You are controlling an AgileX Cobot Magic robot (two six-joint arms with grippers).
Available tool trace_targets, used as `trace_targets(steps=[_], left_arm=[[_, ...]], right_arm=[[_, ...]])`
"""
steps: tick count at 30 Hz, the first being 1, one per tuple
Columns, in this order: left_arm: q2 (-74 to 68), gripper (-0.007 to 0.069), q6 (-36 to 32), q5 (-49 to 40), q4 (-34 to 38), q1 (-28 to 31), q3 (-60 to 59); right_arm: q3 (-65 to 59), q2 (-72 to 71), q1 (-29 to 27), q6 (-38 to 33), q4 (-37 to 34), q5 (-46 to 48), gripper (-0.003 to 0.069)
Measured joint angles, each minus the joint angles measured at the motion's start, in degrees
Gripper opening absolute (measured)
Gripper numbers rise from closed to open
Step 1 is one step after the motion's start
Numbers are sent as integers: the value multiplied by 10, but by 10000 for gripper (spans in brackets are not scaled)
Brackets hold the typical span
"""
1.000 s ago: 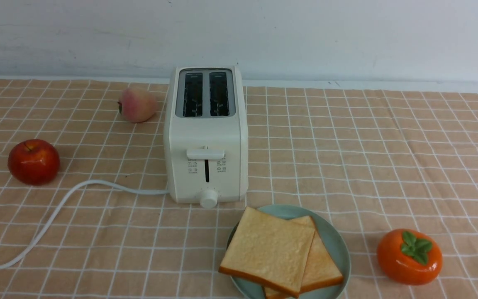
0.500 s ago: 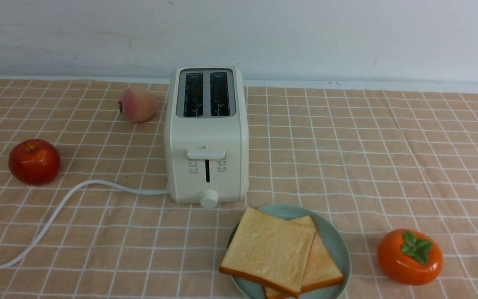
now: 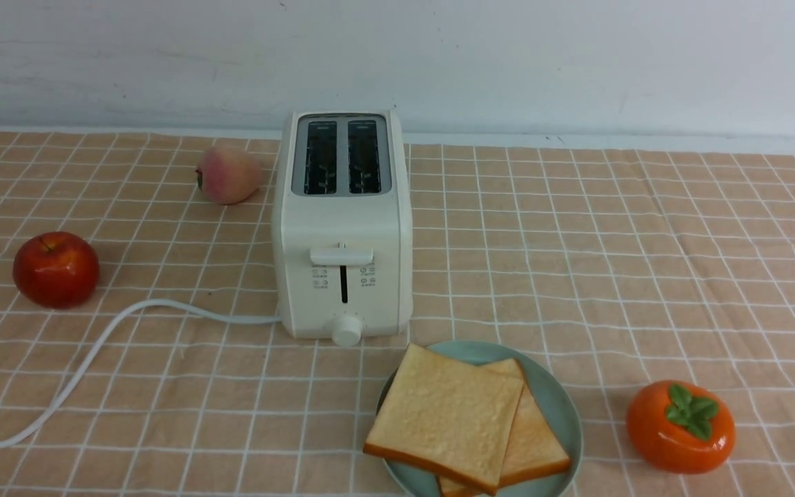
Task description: Take toasted bread from bread machine on light coffee tablecloth place on plate.
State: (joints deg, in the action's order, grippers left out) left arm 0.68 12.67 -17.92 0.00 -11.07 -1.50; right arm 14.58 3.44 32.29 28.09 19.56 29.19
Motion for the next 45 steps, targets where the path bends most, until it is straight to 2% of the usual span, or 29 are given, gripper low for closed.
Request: trace_targets(steps=[6,34,37,40,45], left_arm=[[0,-10,0,-48,0,-1,-2],[0,18,0,-50,0,-1,-2],[0,20,0,-50,0,-1,-2],[0,24,0,-50,0,4,-2],[0,29,0,-51,0,47,-2]], right_arm=[[0,0,0,0,0,0,14],[0,0,-1,0,0,0,53],[0,0,-24,0,0,0,56],[-3,0,-76,0,0,0,59],[-20,-1,-165,0,0,-2,68]])
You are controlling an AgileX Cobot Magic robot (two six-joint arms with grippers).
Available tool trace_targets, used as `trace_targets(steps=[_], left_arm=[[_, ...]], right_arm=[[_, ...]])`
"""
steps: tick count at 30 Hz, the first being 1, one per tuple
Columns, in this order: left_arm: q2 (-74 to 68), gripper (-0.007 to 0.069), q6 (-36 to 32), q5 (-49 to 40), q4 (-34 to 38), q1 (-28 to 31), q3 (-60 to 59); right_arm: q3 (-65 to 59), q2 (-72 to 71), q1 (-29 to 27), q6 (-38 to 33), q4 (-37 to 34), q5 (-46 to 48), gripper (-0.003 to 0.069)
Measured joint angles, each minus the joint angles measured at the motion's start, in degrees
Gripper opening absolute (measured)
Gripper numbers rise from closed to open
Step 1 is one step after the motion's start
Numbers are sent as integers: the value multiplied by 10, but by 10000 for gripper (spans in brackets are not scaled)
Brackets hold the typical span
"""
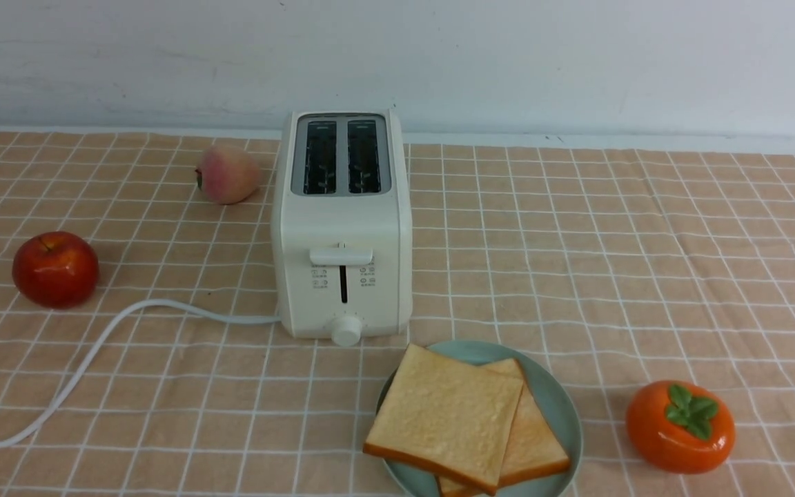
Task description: Take toasted bread from bread machine on light coffee tablecloth place on plate.
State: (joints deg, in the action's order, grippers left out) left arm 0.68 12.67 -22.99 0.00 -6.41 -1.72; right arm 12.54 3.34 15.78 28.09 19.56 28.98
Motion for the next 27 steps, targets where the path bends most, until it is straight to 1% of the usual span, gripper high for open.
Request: trace_targets(steps=[3,6,9,11,16,27], left_arm=[[0,29,0,0,0,14,0],[0,29,0,0,0,18,0],[0,35,0,0,0,18,0],[0,36,0,-1,0,18,0],[0,39,0,0,0,18,-1],[0,55,0,0,0,18,-1]], right_arm=[[-19,-11,-41,0,0,-2,73],[-37,-28,-67,0,0,-2,76],[-82,-39,-105,0,1,-6,81],[-115,-39,-116,0,2,-12,85],[-133,-39,-120,1,13,-54,93],[-136,-39,-120,1,85,-57,108]])
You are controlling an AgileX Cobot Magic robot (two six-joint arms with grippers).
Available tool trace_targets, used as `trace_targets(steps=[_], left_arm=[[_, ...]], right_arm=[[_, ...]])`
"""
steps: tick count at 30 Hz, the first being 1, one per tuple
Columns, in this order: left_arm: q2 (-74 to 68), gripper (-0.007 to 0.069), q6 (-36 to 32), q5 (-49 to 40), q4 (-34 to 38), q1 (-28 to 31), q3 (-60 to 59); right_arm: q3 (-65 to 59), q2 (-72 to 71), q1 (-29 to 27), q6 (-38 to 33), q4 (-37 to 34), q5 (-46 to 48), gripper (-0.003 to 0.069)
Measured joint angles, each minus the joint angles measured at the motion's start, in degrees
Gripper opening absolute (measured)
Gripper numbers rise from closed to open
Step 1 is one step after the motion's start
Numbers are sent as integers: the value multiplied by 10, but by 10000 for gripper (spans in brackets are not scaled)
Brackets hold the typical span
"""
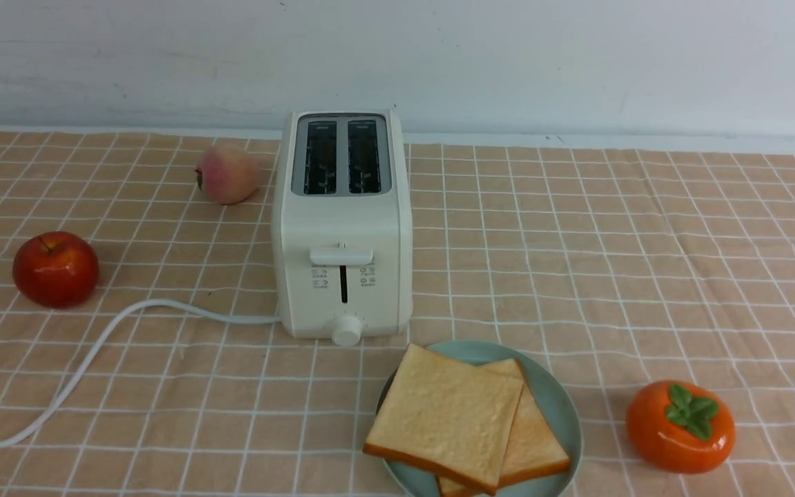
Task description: Take toasted bread from bread machine on light coffee tablecloth place on plate.
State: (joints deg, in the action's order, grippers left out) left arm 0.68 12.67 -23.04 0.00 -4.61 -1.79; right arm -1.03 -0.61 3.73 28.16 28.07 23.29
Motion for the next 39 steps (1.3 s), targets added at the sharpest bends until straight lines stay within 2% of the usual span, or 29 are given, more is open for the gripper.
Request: trace_targets(steps=[4,11,14,19,39], left_arm=[[0,54,0,0,0,0,0],[0,57,0,0,0,0,0],[0,59,0,0,0,0,0],[0,64,0,0,0,0,0],[0,73,0,0,0,0,0]], right_arm=[[0,0,-2,-15,-14,0,111],[3,0,-43,-227,-192,-1,123],[3,0,-69,-269,-233,-2,127],[3,0,-94,-282,-247,-3,127],[3,0,-94,-286,-248,-3,139]])
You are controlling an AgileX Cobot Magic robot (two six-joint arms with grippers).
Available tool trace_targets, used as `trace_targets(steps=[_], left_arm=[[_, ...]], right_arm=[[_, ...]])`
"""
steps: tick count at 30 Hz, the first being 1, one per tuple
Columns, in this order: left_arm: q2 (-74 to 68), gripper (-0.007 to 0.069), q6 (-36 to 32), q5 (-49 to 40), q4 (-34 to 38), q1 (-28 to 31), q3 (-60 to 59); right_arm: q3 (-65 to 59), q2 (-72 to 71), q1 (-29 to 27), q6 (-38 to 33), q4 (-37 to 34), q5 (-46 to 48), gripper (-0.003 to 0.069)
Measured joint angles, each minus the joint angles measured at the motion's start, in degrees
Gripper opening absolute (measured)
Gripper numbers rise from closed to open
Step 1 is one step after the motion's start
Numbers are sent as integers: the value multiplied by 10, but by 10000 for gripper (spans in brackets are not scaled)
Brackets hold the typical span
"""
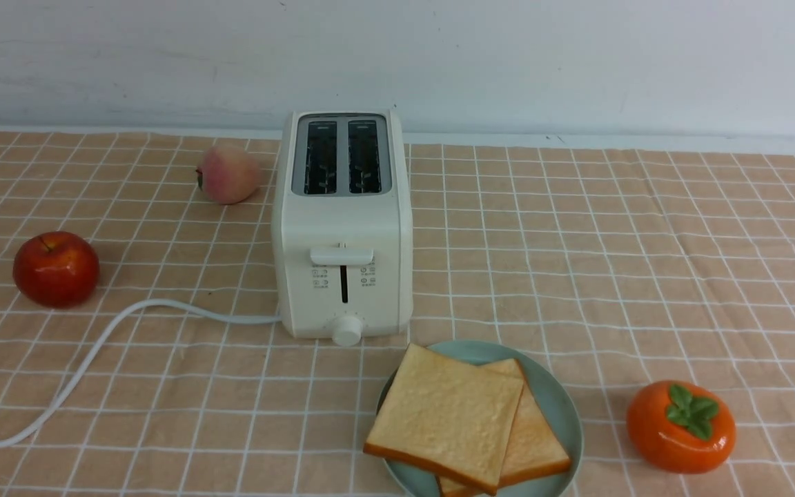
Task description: Take toasted bread from bread machine on light coffee tablecloth place on plate.
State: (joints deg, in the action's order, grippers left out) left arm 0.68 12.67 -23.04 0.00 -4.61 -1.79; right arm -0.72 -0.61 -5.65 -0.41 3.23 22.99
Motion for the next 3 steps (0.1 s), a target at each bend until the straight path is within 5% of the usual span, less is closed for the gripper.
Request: trace_targets(steps=[3], left_arm=[[0,75,0,0,0,0,0]], right_arm=[[0,0,0,0,-1,0,145]])
